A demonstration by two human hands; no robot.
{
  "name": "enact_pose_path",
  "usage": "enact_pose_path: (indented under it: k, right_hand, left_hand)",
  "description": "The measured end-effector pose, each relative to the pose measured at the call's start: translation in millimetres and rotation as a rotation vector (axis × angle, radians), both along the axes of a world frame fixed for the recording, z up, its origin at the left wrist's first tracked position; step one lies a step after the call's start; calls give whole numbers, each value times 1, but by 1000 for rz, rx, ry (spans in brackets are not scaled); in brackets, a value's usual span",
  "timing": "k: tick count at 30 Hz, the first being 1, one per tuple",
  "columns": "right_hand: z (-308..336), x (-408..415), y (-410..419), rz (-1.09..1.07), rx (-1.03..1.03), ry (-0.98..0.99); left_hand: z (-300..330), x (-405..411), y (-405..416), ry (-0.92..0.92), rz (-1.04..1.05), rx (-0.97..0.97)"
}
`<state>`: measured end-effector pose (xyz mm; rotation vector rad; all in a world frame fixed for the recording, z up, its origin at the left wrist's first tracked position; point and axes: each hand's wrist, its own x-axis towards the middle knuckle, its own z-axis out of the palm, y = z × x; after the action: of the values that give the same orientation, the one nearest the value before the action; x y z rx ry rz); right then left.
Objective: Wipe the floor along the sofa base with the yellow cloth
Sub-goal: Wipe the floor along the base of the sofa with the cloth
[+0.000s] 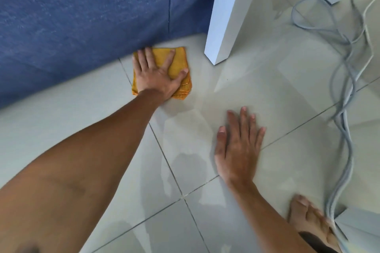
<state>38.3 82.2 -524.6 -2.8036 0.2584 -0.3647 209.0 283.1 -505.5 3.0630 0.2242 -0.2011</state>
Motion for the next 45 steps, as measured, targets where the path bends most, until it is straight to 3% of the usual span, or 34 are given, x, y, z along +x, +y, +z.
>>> enact_pose_path:
  k: [6, 8, 15, 20, 31, 39, 45]
  right_hand:
    - [17, 4, -12, -50, 234, -78]
    - [29, 0, -15, -16, 293, -19]
    - [42, -20, 9, 128, 180, 240]
    - [46, -38, 45, 236, 112, 290]
    - [42, -119, 210, 713, -15, 313]
    - [36, -152, 295, 807, -42, 285]
    - [23, -152, 326, 782, -61, 244]
  left_hand:
    - [1, -59, -68, -4, -152, -57]
    - [3, -86, -77, -14, -180, -87]
    - [6, -177, -65, -35, -119, -168]
    - [8, -242, -11, -32, -4, -154]
    - [5, -375, 163, -89, 340, -70]
    - [0, -454, 292, -59, 538, -11]
    - [-3, -449, 370, -53, 663, 21]
